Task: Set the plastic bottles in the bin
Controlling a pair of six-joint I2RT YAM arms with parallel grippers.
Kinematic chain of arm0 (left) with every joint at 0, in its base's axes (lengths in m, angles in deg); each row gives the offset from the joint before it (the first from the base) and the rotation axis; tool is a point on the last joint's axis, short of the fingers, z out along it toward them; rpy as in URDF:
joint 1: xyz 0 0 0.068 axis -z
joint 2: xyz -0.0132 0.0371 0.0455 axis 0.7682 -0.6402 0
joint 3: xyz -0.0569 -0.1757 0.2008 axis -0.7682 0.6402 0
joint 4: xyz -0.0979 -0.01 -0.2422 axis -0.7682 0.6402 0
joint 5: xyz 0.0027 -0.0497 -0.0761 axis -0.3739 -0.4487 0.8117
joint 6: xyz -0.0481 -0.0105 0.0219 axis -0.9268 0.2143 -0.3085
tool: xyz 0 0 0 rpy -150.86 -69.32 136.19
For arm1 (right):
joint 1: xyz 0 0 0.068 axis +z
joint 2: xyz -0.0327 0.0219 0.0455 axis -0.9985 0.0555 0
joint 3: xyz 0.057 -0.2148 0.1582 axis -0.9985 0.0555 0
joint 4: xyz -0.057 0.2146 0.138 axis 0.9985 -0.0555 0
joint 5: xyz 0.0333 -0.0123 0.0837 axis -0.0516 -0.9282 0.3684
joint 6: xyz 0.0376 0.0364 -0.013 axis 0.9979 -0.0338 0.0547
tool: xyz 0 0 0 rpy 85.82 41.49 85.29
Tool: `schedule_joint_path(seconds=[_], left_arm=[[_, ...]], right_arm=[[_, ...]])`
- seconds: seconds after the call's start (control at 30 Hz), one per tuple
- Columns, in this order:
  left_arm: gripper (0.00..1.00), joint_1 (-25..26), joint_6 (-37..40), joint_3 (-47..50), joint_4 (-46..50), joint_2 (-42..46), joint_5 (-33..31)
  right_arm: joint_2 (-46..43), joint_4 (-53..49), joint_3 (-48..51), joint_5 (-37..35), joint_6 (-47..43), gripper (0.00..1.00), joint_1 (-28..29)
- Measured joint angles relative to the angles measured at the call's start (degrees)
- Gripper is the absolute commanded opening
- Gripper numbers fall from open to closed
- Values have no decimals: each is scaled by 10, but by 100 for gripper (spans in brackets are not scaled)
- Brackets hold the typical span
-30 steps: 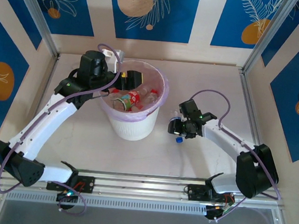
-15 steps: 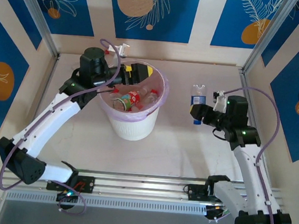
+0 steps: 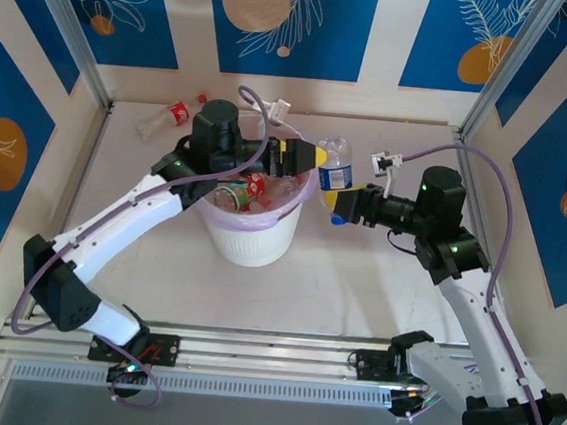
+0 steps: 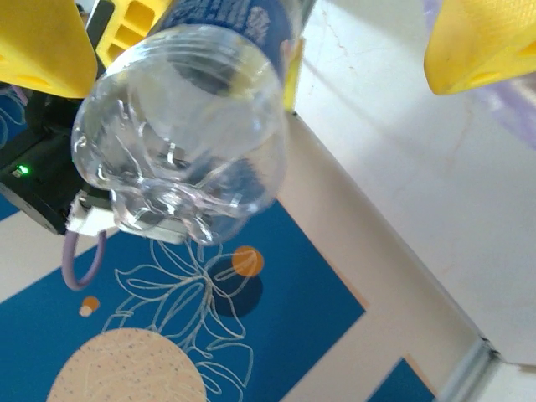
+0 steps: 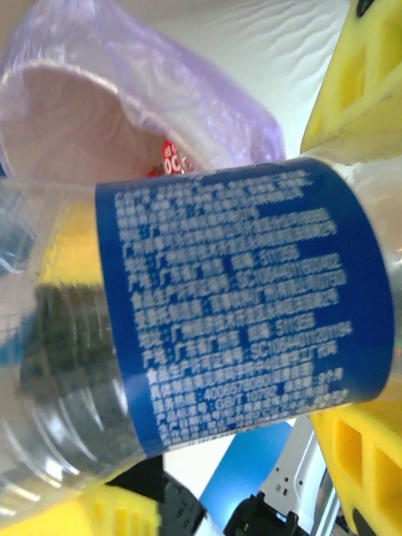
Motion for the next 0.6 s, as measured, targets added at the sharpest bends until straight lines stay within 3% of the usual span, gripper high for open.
schedule_joint_path(seconds=[0.3, 0.6], left_arm=[[91, 19, -8, -1, -31, -26, 14], [62, 23, -14, -13, -46, -47, 17]], right_arm=[[43, 39, -17, 9, 21, 49, 12], [62, 56, -18, 11, 33, 49, 17]])
